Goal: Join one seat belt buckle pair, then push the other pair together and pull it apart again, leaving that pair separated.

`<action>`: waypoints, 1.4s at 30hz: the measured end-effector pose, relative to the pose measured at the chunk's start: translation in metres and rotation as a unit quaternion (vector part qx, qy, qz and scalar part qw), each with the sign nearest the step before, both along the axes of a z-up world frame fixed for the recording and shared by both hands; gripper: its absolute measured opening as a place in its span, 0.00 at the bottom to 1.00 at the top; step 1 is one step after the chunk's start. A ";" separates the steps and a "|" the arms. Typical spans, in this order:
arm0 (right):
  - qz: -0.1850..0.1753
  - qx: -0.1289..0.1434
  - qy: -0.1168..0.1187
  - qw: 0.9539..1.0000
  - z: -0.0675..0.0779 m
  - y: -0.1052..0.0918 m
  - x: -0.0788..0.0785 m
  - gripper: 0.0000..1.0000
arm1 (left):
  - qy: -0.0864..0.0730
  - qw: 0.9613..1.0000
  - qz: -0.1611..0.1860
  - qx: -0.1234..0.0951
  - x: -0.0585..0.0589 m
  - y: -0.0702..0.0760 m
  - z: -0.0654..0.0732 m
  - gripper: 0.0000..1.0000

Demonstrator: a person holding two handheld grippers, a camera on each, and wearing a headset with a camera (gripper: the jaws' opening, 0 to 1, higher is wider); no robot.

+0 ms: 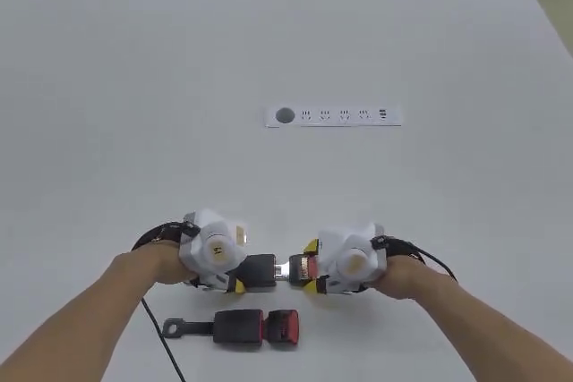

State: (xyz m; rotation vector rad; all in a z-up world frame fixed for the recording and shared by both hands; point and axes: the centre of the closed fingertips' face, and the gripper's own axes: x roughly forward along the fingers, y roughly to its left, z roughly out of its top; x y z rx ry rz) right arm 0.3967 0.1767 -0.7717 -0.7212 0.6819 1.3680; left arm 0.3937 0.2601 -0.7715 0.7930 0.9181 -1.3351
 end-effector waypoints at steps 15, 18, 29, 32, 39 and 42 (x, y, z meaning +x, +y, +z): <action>0.004 -0.011 0.004 1.000 0.000 0.002 0.000 0.29 | -0.001 1.000 -0.005 0.001 0.002 0.003 -0.008 0.31; 0.002 -0.012 0.004 1.000 0.002 0.003 -0.001 0.29 | -0.001 1.000 -0.004 0.001 0.002 0.003 -0.009 0.31; -0.004 -0.008 0.008 1.000 0.001 0.015 -0.002 0.29 | -0.002 1.000 -0.004 0.003 0.001 0.003 -0.006 0.31; -0.005 -0.009 0.009 1.000 0.001 0.014 -0.003 0.29 | -0.003 1.000 -0.004 0.001 0.000 0.002 -0.006 0.31; -0.014 -0.008 0.013 1.000 0.000 0.017 -0.002 0.28 | -0.006 1.000 -0.002 -0.004 0.000 0.002 -0.006 0.31; -0.016 -0.008 0.011 1.000 -0.002 0.017 -0.001 0.28 | -0.008 1.000 -0.001 -0.007 0.000 0.000 -0.004 0.31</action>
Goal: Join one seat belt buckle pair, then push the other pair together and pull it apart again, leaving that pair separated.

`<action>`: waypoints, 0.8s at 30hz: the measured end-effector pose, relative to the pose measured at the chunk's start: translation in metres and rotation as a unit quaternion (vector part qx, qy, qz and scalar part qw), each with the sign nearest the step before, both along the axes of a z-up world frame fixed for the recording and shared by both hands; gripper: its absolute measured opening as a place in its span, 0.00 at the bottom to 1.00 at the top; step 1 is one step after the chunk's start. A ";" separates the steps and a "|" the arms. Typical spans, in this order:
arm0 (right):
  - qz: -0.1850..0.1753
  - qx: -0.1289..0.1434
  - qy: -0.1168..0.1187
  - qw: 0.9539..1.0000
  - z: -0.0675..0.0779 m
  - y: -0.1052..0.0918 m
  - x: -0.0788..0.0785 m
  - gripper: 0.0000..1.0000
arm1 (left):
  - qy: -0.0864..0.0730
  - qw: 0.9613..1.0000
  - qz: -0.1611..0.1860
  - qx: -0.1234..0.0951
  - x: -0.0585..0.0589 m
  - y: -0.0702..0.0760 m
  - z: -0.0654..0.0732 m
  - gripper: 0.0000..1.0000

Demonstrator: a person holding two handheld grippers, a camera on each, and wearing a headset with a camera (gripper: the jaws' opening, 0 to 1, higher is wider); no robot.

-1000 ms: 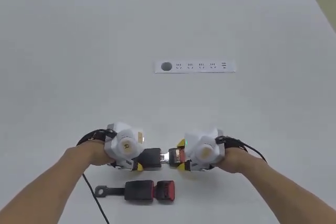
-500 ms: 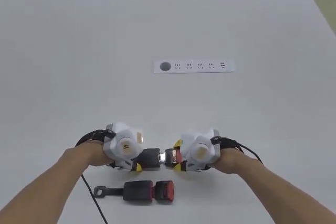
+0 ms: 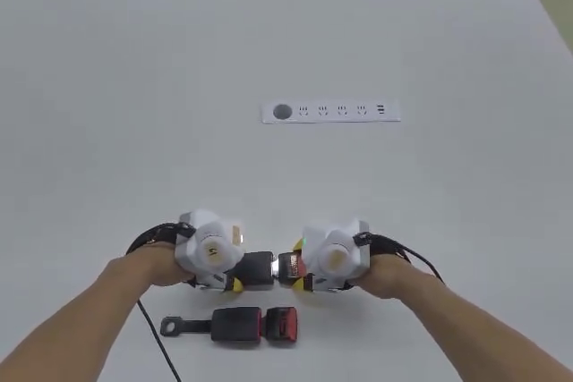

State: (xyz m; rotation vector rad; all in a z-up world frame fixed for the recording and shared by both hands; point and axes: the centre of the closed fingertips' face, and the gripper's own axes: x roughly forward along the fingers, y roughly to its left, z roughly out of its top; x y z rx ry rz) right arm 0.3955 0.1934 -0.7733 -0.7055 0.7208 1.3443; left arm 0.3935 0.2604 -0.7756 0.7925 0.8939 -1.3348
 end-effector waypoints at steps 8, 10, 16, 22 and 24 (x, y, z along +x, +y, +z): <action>0.005 -0.001 -0.002 1.000 0.001 0.001 0.000 0.27 | -0.003 1.000 -0.010 0.001 -0.001 -0.001 0.003 0.31; 0.006 -0.002 -0.001 1.000 0.001 0.001 0.000 0.27 | -0.003 1.000 -0.015 0.003 -0.001 -0.001 0.003 0.31; 0.023 -0.011 -0.004 1.000 0.001 0.002 -0.001 0.27 | -0.003 1.000 -0.025 0.007 -0.001 -0.001 0.001 0.31; 0.019 -0.009 -0.001 1.000 0.001 0.002 -0.001 0.27 | -0.001 1.000 -0.020 0.009 -0.001 -0.001 0.002 0.31; 0.015 -0.010 0.002 1.000 0.000 0.002 -0.001 0.27 | 0.000 1.000 -0.018 0.008 -0.001 -0.002 0.002 0.31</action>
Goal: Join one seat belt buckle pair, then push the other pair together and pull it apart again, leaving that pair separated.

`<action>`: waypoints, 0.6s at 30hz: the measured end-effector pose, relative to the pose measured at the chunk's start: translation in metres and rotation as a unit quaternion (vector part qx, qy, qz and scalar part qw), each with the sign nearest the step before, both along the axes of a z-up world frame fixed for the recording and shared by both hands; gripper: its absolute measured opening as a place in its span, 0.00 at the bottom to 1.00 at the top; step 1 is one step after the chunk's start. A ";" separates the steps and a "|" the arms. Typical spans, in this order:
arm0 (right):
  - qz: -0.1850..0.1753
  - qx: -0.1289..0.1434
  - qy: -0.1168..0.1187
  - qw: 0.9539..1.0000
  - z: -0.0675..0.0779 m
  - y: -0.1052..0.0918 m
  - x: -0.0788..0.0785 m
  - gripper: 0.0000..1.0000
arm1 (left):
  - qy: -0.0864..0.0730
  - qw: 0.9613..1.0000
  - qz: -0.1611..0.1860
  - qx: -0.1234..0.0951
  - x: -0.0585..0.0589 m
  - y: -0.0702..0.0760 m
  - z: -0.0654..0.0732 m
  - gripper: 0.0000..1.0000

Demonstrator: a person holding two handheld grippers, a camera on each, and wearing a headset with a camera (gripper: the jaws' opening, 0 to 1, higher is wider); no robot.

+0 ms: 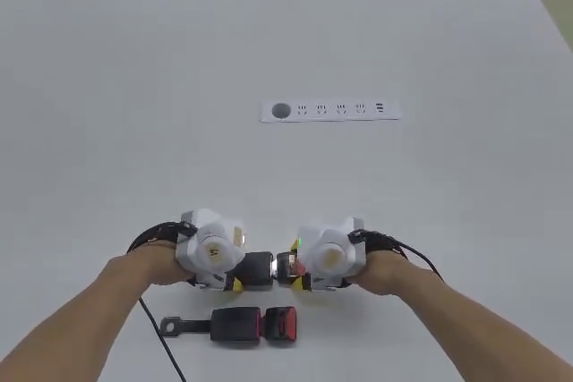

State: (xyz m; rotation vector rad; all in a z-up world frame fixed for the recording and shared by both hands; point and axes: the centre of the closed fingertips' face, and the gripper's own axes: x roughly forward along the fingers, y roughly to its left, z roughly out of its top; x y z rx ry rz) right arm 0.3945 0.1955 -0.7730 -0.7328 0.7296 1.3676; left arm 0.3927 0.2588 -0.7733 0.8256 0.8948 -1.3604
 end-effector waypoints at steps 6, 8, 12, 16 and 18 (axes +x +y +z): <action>-0.003 -0.001 0.000 1.000 0.000 0.000 0.000 0.27 | 0.001 1.000 0.003 0.001 0.000 0.001 -0.001 0.31; -0.002 -0.001 -0.001 1.000 -0.002 0.000 0.000 0.28 | 0.000 1.000 0.002 0.001 0.000 0.000 -0.001 0.31; -0.001 -0.002 -0.002 1.000 -0.006 -0.001 0.002 0.28 | 0.001 1.000 0.003 0.004 -0.001 0.000 0.000 0.31; 0.000 -0.002 -0.002 1.000 -0.005 -0.001 0.001 0.28 | 0.002 1.000 0.004 0.004 -0.001 0.001 -0.001 0.31; 0.002 -0.003 -0.004 1.000 -0.003 -0.001 0.000 0.28 | 0.003 1.000 0.004 0.005 0.000 0.002 -0.003 0.31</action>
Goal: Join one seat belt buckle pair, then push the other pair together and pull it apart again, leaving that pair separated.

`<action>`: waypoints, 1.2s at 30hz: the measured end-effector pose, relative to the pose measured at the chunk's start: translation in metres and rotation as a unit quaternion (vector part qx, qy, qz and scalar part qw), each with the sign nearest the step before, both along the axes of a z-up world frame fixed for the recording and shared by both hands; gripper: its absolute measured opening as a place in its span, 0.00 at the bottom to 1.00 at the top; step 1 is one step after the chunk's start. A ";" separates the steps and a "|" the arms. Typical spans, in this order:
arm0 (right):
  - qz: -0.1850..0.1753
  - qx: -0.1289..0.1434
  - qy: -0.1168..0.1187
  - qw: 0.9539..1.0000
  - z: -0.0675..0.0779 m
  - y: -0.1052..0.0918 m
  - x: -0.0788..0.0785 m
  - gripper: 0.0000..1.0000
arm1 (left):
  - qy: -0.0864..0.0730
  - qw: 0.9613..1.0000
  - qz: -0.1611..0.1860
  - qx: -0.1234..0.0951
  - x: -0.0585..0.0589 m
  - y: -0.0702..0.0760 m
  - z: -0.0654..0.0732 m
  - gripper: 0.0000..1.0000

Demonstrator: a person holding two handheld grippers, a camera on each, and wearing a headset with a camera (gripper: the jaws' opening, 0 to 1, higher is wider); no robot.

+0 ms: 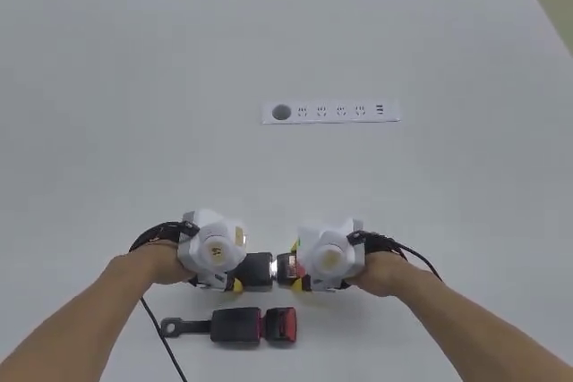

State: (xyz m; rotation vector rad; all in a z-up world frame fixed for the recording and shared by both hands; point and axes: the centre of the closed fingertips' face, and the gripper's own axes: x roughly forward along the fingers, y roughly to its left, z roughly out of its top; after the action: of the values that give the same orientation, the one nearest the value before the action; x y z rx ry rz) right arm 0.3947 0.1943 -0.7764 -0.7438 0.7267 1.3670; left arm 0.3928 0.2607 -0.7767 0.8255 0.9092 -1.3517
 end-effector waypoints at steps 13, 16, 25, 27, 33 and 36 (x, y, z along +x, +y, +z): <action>-0.001 -0.005 0.001 1.000 0.004 -0.003 -0.003 0.29 | 0.001 1.000 0.001 0.009 0.001 0.001 0.000 0.32; 0.000 -0.009 0.000 1.000 0.004 -0.005 -0.003 0.29 | 0.002 1.000 0.003 0.011 0.000 0.000 0.001 0.32; -0.001 -0.007 0.001 1.000 0.002 -0.020 -0.001 0.29 | 0.003 1.000 0.005 0.017 -0.001 -0.001 0.004 0.32; -0.003 -0.005 -0.001 1.000 0.000 -0.019 0.000 0.29 | 0.002 1.000 0.004 0.020 -0.001 -0.001 0.003 0.32; -0.004 -0.004 -0.002 1.000 0.000 -0.019 -0.001 0.30 | 0.002 1.000 0.001 0.024 -0.001 0.000 0.002 0.32; -0.003 -0.002 -0.004 1.000 0.000 -0.019 -0.001 0.30 | 0.001 1.000 0.001 0.021 -0.001 -0.001 0.003 0.32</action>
State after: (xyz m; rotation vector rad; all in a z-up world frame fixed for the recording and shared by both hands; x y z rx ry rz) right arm 0.3933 0.1748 -0.7762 -0.7493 0.7260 1.3573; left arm 0.3914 0.2595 -0.7741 0.8550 0.9440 -1.3350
